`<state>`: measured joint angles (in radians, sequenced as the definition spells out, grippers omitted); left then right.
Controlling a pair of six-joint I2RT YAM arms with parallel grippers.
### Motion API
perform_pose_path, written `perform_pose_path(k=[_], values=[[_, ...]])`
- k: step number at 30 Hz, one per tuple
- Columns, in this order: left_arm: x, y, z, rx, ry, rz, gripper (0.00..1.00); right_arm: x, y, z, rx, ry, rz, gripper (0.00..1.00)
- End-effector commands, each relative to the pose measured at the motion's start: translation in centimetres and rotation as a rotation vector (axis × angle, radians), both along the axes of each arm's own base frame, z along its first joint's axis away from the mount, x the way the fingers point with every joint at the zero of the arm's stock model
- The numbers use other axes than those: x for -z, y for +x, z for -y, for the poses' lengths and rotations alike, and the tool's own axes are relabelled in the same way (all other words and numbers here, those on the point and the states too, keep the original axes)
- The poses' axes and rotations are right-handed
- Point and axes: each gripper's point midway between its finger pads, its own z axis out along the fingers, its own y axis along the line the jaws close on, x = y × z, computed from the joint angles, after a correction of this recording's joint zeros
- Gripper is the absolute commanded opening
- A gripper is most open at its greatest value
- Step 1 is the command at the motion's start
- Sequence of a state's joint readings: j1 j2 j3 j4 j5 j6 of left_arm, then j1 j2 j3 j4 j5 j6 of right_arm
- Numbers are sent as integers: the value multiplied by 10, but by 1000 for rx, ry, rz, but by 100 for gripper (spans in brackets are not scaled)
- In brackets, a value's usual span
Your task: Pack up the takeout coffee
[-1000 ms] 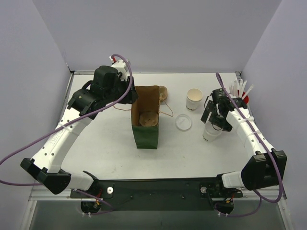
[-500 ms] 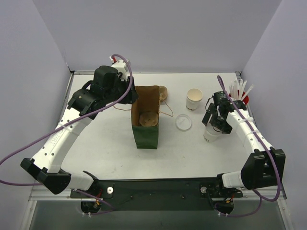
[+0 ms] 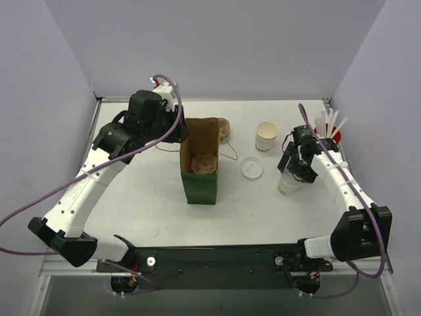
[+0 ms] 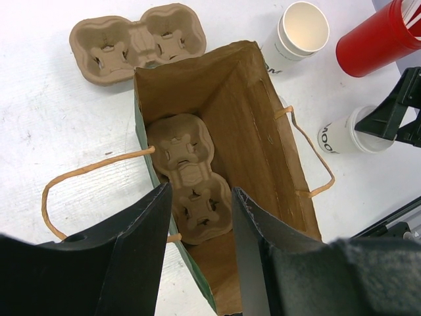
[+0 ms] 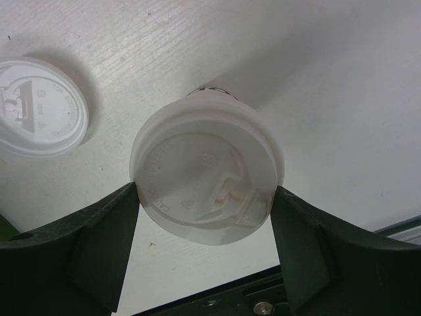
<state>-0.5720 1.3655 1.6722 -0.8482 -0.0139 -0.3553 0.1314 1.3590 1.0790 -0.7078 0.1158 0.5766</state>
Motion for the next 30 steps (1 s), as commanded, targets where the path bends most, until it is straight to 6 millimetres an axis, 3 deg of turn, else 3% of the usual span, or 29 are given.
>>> perform_pose_path(k=[1,8,9,11,12,19,30], values=[[-11,7,-4,-21,-8,47,51,-26,-7,-2,-1,25,42,64],[-6,14,-20,-83,51,43,51,-80,-4,-20,-74,45,128,62],[-6,14,-21,-85,58,45,50,-98,2,-24,-85,55,174,62],[-4,13,-24,-92,74,35,48,-115,1,-31,-109,63,198,62],[-2,13,-24,-92,79,32,48,-134,5,-40,-138,76,247,62],[12,12,-23,-77,110,-12,49,-197,13,-86,-274,162,370,61],[48,27,-15,-76,158,-84,48,-251,18,-140,-417,249,474,61]])
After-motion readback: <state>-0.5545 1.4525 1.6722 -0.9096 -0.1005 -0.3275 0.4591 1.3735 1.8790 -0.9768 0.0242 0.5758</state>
